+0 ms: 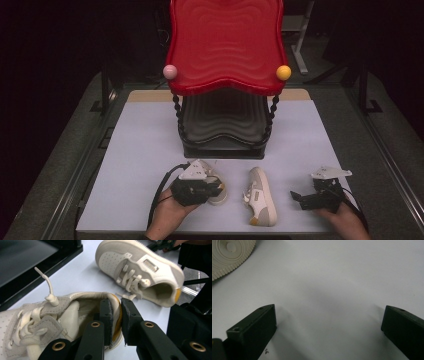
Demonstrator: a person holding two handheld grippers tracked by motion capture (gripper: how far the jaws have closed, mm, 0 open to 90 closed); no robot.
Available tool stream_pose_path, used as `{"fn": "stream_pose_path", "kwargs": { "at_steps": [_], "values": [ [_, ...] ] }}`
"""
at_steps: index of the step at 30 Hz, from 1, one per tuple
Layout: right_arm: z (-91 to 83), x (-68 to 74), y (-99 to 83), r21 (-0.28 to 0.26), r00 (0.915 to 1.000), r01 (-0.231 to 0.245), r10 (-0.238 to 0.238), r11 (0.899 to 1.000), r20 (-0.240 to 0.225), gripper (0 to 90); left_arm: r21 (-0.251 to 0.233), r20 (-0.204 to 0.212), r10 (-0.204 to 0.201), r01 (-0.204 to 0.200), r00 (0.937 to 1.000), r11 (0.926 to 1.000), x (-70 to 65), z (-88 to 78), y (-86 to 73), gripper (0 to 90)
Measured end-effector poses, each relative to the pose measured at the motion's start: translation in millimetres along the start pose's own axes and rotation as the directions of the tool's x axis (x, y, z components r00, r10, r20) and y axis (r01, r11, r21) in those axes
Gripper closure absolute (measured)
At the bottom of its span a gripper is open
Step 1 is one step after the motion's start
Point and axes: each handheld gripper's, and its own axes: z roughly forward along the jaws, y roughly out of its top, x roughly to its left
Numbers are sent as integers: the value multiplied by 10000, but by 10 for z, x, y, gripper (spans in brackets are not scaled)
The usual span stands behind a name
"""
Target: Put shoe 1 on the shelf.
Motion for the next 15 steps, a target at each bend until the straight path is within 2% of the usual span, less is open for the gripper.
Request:
{"fn": "stream_pose_path", "kwargs": {
  "at_steps": [6,13,15],
  "values": [
    [0,0,0,4,10000,-5,5,10000,2,0,-191,247,88,-84,9997,9998,-57,-47,78,798],
    [1,0,0,-7,10000,-9,9,10000,2,0,-321,613,542,-523,9966,9981,-163,-89,252,798],
    [1,0,0,-8,10000,-9,9,10000,0,0,-503,721,677,-642,9951,9967,-200,-107,336,797]
  ]
}}
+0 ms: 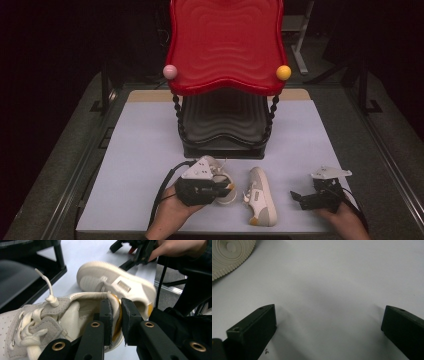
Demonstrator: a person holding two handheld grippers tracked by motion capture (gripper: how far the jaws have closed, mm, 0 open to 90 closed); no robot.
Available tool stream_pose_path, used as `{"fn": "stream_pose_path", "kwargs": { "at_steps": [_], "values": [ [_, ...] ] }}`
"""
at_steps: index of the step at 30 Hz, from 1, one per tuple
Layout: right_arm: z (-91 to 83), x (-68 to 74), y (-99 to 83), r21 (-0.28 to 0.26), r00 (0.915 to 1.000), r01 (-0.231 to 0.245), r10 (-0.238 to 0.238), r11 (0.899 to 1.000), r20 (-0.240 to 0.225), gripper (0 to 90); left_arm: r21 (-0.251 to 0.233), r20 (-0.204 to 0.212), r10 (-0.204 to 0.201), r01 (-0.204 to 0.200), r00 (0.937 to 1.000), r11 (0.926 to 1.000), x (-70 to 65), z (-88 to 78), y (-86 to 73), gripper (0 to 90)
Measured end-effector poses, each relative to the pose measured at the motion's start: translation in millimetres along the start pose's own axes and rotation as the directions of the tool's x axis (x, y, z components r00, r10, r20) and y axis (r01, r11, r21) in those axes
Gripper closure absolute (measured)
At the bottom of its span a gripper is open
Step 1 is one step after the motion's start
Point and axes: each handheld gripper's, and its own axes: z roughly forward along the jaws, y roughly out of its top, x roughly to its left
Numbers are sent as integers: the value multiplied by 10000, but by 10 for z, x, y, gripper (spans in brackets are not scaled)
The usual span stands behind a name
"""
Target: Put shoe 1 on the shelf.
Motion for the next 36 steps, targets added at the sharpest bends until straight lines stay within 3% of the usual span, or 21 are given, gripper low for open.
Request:
{"fn": "stream_pose_path", "kwargs": {
  "at_steps": [10,19,26,36],
  "values": [
    [0,0,0,-2,10000,-1,1,10000,0,0,-257,154,569,-565,9983,9981,-36,-39,279,796],
    [0,-1,-1,-2,10000,6,-6,10000,0,0,-336,96,1028,-1024,9947,9942,42,-65,468,796],
    [0,0,-1,-6,10000,-2,2,10000,-1,0,-273,-17,1307,-1307,9914,9910,162,-72,598,796],
    [-2,0,-1,-6,10000,-6,6,10000,-18,0,-102,-191,1738,-1740,9846,9847,512,-107,833,795]
  ]
}}
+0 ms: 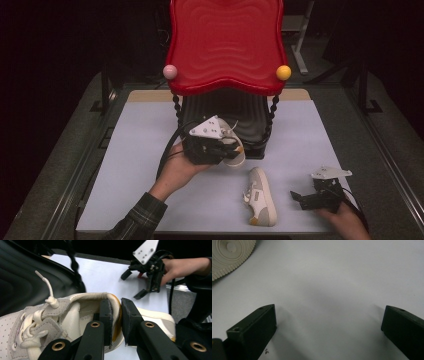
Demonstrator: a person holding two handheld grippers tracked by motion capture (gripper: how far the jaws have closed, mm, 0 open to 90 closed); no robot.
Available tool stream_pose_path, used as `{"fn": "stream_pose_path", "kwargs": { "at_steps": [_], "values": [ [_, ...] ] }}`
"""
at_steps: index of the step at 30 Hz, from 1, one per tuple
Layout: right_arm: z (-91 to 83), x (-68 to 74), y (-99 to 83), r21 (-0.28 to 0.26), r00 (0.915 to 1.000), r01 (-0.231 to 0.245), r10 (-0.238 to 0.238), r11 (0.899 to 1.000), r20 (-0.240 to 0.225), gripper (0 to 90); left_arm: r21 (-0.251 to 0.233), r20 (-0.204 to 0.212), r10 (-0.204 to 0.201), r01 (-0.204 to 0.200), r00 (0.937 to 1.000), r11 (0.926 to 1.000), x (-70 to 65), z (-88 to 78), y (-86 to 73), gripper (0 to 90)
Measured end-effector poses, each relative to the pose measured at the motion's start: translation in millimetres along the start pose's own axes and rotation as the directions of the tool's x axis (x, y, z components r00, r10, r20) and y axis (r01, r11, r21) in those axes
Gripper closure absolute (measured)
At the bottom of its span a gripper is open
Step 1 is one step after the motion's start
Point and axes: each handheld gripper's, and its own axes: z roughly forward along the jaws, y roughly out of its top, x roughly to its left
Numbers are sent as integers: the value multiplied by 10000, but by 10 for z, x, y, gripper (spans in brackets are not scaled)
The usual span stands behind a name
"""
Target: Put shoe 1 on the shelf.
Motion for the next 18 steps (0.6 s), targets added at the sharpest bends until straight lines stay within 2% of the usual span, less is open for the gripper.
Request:
{"fn": "stream_pose_path", "kwargs": {
  "at_steps": [7,11,14,18],
  "values": [
    [0,-1,0,-6,10000,13,-13,10000,1,0,-38,-268,403,-404,9988,9992,217,-19,83,795],
    [0,-1,-1,-14,10000,13,-13,10000,9,0,-128,-420,421,-427,9982,9990,306,-31,90,795],
    [0,-1,-1,-21,10000,11,-11,10000,8,0,-88,-674,531,-538,9963,9985,422,-22,66,794],
    [0,-1,-1,-18,10000,10,-10,10000,8,0,9,-796,525,-526,9954,9986,490,-1,34,794]
  ]
}}
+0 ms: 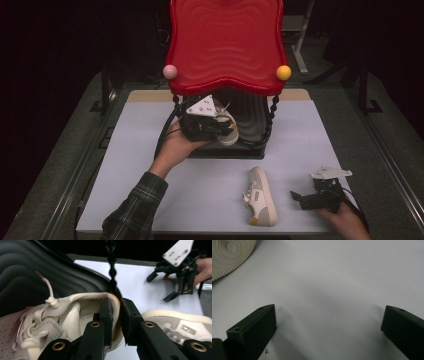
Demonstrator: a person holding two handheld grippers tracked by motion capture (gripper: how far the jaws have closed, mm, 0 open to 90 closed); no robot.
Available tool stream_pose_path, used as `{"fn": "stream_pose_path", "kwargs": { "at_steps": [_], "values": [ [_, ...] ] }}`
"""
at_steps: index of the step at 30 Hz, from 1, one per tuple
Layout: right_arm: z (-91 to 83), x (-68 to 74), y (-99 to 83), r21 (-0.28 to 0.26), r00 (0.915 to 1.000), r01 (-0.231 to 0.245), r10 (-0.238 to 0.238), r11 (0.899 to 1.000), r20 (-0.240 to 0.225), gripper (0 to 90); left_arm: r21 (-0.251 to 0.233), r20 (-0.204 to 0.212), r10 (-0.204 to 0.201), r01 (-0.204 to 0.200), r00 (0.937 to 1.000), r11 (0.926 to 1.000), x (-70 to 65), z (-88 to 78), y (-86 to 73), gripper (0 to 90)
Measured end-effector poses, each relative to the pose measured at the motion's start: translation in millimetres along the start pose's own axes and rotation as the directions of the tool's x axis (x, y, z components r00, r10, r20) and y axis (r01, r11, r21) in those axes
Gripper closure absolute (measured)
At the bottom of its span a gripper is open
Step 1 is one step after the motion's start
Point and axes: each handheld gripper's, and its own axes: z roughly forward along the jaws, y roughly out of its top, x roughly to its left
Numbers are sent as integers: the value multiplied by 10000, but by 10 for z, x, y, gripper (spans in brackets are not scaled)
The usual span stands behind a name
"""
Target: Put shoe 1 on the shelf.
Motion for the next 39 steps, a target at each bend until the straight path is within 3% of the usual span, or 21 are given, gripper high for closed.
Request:
{"fn": "stream_pose_path", "kwargs": {
  "at_steps": [9,17,20,23,24,25,27,28,30,31,33,37,39],
  "values": [
    [-1,-1,4,30,10000,-6,6,10000,-14,0,392,-69,257,-254,9996,9989,-12,64,-85,792],
    [-8,-16,25,218,9999,28,-25,9998,-142,3,249,93,-373,371,9993,9990,-14,109,-176,765],
    [-67,-22,63,457,9997,135,-126,9989,-197,160,40,-3,-683,683,9977,9977,-25,66,-164,692],
    [-96,-31,97,448,9994,189,-177,9988,-282,179,-28,-78,-666,665,9978,9978,-40,6,-149,663],
    [-110,-34,125,411,9992,119,-104,9991,-374,236,-111,-151,-768,766,9969,9970,-57,-26,-142,656],
    [-150,-33,190,193,9985,6,4,9998,-554,345,-278,-149,-888,884,9959,9957,-99,-96,-133,639],
    [-169,-35,229,96,9971,-79,86,9999,-756,390,-325,-209,-846,839,9962,9959,-116,-134,-131,630],
    [-199,-32,305,-249,9936,-207,178,9995,-1114,479,-378,-376,-914,900,9951,9952,-162,-206,-138,630],
    [-216,-27,388,-503,9905,-192,122,9985,-1370,532,-537,-528,-1034,1006,9932,9935,-198,-280,-158,636],
    [-216,-27,388,-503,9905,-192,122,9985,-1370,532,-537,-528,-1034,1006,9932,9935,-198,-280,-158,655],
    [-223,-3,534,-882,9839,-26,-132,9961,-1780,641,-705,-768,-1174,1121,9901,9912,-235,-378,-217,696],
    [-228,49,701,-1278,9749,233,-509,9915,-2166,746,-672,-842,-1417,1362,9863,9884,-243,-445,-305,855],
    [-210,107,880,-1578,9669,452,-830,9864,-2413,862,-573,-847,-1555,1510,9842,9869,-240,-467,-366,896]
  ]
}}
